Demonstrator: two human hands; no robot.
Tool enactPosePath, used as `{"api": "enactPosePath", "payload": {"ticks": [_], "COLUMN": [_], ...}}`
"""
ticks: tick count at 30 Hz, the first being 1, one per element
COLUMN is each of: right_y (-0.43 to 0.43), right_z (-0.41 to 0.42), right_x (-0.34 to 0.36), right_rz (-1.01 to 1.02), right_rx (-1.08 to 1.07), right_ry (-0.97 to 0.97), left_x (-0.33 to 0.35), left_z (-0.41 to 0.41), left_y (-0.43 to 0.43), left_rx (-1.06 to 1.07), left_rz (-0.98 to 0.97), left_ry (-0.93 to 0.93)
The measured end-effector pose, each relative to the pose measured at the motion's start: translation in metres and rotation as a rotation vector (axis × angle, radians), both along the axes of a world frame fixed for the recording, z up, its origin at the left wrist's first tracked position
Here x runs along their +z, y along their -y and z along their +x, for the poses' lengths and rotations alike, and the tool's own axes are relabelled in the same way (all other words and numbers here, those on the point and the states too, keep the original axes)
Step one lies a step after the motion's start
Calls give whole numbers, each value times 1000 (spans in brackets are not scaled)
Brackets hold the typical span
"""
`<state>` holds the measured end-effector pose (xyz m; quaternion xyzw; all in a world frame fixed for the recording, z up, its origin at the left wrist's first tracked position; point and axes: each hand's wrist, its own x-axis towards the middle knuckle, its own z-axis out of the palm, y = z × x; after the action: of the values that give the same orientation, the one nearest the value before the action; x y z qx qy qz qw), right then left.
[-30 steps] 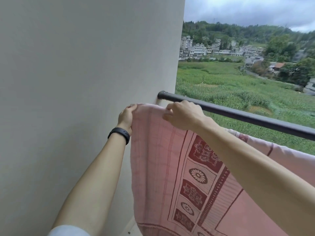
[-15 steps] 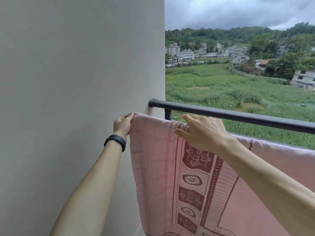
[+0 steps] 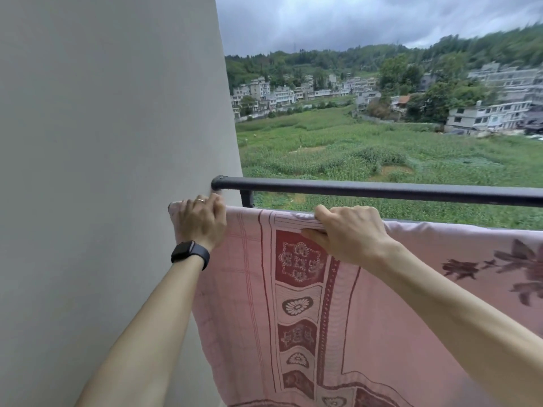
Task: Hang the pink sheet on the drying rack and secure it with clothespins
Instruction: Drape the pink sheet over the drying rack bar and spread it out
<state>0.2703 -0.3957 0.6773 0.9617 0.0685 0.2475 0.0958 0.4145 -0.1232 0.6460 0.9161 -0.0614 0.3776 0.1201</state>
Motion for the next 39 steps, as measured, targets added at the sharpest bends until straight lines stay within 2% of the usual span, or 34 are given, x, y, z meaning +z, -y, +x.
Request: {"api": "enactPosePath", "payload": {"ticks": [3,5,9,11,14,19,22,24,27,30,35,39], "right_y": [28,54,117,140,177,255,256,254,259,264,314,331], "right_z": [-30,-57,-108,-121,-144,-193,-202,-207,-210,-211,-239,-255], "right_x": [0,-1,-6,-10,-16,-28,-30,-30,-32,-33,-37,-39], "right_rz": [77,94,159,161,152,171,212,258,276,264,263,293], "right_rx": [-15,-62,-206,-236,-260,-333,-334,-412,-495,-455,-462,-441], "right_ry": [7,47,96,109,124,187,201,244,230,205,294,269], "left_x": [10,15,16,9,-3,1,6,10,15,4,-9,-9], "left_z": [-1,-17,-82,-112,-128,-130,-140,-153,-188,-216,-206,-212], "left_y": [2,21,121,176,212,212,223,234,282,333,336,343], "left_rx": [46,11,-344,-441,-409,-312,-208,-169,-358,-559,-568,-538], "left_rz": [-19,-82,-96,-47,-67,9,-47,-62,-23,36,27,-1], "left_ry": [-100,-42,104,113,89,74,-17,-20,106,111,157,160]}}
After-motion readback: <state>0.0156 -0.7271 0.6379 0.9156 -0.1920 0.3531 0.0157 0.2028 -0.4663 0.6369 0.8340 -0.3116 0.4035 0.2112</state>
